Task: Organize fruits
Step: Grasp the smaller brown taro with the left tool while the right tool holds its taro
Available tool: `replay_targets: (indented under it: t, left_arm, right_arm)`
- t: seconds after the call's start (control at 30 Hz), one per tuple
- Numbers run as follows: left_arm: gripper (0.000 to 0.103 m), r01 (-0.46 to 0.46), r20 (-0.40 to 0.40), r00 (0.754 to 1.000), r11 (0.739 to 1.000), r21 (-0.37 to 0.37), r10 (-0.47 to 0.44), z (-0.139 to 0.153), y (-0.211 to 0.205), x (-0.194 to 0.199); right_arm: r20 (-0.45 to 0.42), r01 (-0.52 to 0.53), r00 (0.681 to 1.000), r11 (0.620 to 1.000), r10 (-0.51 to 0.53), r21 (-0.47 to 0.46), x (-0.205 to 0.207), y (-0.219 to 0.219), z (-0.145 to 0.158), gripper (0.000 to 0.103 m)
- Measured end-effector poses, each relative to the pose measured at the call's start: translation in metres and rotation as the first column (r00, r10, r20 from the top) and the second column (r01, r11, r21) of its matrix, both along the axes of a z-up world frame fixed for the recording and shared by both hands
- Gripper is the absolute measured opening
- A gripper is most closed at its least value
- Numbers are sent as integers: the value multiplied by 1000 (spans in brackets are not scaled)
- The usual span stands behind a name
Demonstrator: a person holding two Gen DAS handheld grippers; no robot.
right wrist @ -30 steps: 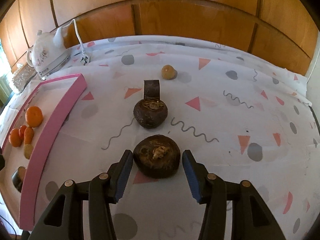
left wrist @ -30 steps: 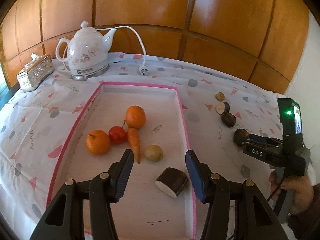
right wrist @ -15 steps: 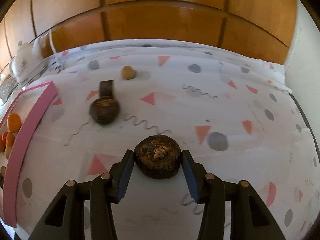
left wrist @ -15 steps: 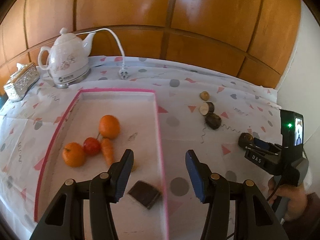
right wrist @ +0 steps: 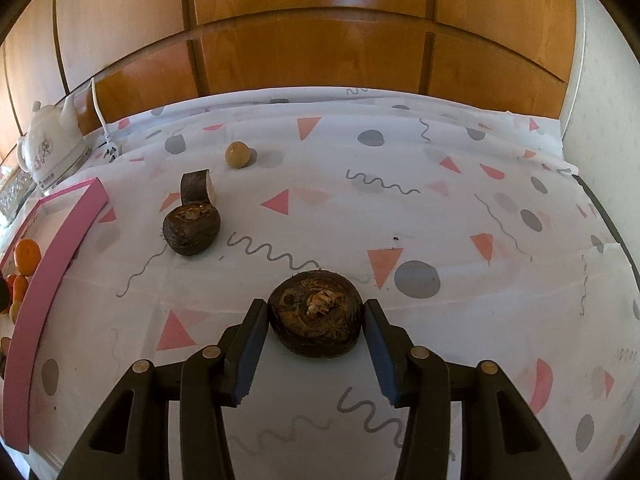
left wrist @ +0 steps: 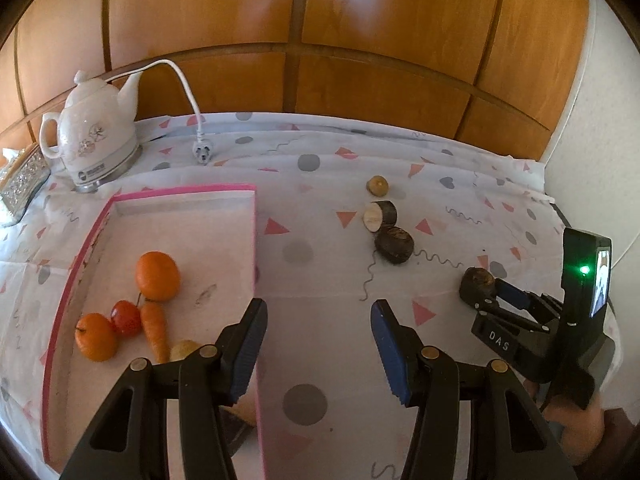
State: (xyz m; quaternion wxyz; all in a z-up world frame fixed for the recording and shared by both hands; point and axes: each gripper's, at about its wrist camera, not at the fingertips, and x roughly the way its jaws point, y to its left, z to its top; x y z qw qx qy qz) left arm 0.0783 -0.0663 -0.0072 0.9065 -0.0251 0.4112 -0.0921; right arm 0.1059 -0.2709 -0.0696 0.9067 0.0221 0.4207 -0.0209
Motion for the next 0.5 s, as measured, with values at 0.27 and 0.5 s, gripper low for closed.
replay_targets:
  t: [0.27, 0.5]
  left_arm:
    - [55, 14, -24, 1000, 1000, -17, -14, -4, -17, 20]
    - [54, 13, -47, 999, 999, -49, -16, -9, -32, 49]
  right_arm:
    - [1, 0, 1000, 1000, 0, 11, 0, -1, -2, 49]
    - [2, 1, 1000, 1000, -1, 12, 0, -1, -2, 49]
